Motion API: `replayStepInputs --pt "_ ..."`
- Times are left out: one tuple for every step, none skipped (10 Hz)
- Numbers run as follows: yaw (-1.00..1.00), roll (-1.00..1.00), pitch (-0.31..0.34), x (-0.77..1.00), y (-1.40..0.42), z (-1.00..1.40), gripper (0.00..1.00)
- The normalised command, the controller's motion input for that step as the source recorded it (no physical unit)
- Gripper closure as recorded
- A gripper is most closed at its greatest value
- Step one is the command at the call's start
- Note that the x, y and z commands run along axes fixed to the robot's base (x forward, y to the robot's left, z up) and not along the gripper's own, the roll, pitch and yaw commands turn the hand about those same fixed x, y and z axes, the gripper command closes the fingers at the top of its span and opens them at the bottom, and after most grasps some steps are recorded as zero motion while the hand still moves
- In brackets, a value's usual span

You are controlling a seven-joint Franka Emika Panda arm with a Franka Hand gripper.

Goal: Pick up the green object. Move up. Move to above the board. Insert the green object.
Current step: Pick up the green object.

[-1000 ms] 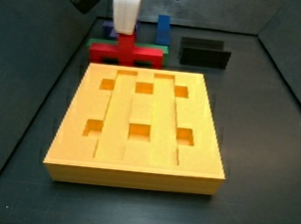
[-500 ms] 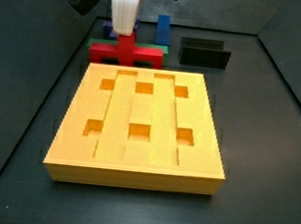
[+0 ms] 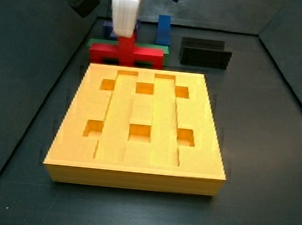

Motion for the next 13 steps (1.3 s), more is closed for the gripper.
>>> replayStepInputs --pt "0.0 -0.03 -0.061 0.0 0.0 -0.06 0.0" --pt "0.0 0.0 0.0 0.0 0.0 -0.04 0.0" --pt "0.0 0.0 0.0 0.0 0.0 0.0 0.0" --pt "0.0 0.0 0.0 0.0 0.0 0.0 1.0" --pt "0.0 0.0 0.0 0.0 0.0 0.0 1.0" --pt "0.0 0.0 0.0 0.0 0.0 0.0 1.0" --pt "0.0 0.0 0.0 0.0 0.0 0.0 1.0" --pt "0.0 0.0 0.0 0.0 0.0 0.0 1.0" --pt "0.0 0.0 0.0 0.0 0.0 0.0 1.0" --pt "0.0 0.0 0.0 0.0 0.0 0.0 1.0" --pt "0.0 0.0 0.0 0.0 0.0 0.0 1.0" --pt "0.0 0.0 0.0 0.0 0.0 0.0 1.0" --pt "0.0 0.0 0.0 0.0 0.0 0.0 1.0"
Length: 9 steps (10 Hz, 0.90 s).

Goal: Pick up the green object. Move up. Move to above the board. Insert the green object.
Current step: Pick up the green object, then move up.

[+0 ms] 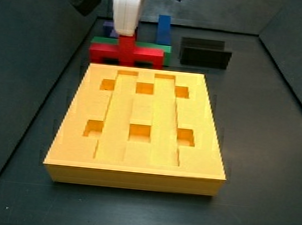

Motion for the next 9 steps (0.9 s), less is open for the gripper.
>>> replayStepInputs --pt "0.0 0.0 0.0 0.0 0.0 0.0 1.0" --pt "0.0 0.0 0.0 0.0 0.0 0.0 1.0" --pt "0.0 0.0 0.0 0.0 0.0 0.0 1.0" --pt "0.0 0.0 0.0 0.0 0.0 0.0 1.0" --pt "0.0 0.0 0.0 0.0 0.0 0.0 1.0" --pt "0.0 0.0 0.0 0.0 0.0 0.0 1.0" --pt "0.0 0.0 0.0 0.0 0.0 0.83 1.0" --pt "-0.03 0.0 -0.011 0.06 -0.05 0.83 1.0" --pt "-0.02 -0.03 0.037 0.0 -0.05 0.58 1.0"
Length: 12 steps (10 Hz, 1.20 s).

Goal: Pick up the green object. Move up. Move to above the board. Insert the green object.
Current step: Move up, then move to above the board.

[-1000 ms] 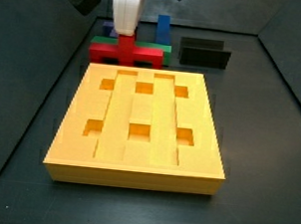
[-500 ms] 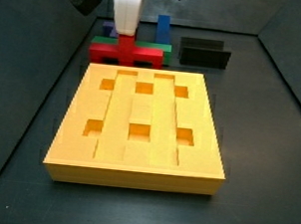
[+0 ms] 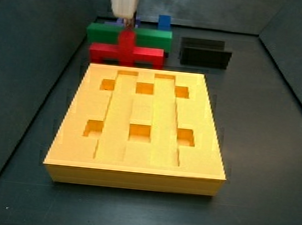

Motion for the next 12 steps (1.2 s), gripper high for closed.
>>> replayStepInputs --pt "-0.01 -0.06 0.021 0.0 -0.02 0.28 1.0" --pt "0.0 0.0 0.0 0.0 0.0 1.4 1.0" --pt "0.0 0.0 0.031 -0.02 0.0 1.4 1.0" --pt "0.0 -0.04 0.027 -0.05 -0.01 1.4 1.0" --pt "0.0 -0.08 0.015 0.0 0.01 1.4 1.0" --pt "-0.01 -0.08 0.039 0.02 0.01 1.4 1.0" --pt "-0.01 -0.07 0.085 0.0 0.0 1.4 1.0" --pt "-0.01 -0.07 0.069 0.0 0.0 0.8 1.0" --pt "-0.01 -0.07 0.06 0.02 0.0 0.37 1.0" --pt "1.0 -0.02 0.015 0.42 -1.4 0.26 1.0" --pt "1.0 -0.01 0.019 0.41 -1.4 0.25 1.0" --pt "1.0 0.0 0.028 0.43 -1.4 0.25 1.0"
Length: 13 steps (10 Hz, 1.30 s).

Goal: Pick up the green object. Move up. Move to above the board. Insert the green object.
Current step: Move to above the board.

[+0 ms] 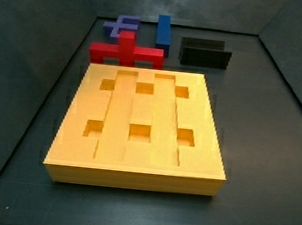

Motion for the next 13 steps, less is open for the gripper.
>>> replayStepInputs --pt "1.0 -0.01 0.039 0.47 -1.4 0.26 1.0" --pt "1.0 -0.01 0.043 0.48 -1.4 0.26 1.0" --pt "1.0 0.01 0.053 0.48 -1.4 0.27 1.0" --pt "1.0 0.01 0.059 0.54 -1.4 0.28 1.0" --pt "1.0 0.02 0.073 0.28 -0.58 0.11 1.0" --pt "1.0 0.02 0.078 0.21 -0.35 0.08 1.0" --pt "1.0 0.02 0.078 0.1 -0.16 0.05 1.0" --pt "1.0 0.02 0.078 0.06 -0.12 0.04 1.0" --pt "1.0 0.02 0.087 0.06 -0.08 0.03 1.0" --pt "1.0 0.02 0.092 0.06 -0.06 0.02 1.0" --pt "1.0 0.03 0.108 0.06 -0.05 0.02 1.0" --pt "1.0 0.03 0.116 0.07 -0.04 0.02 1.0" --pt "1.0 0.04 0.13 0.07 -0.04 0.02 1.0"
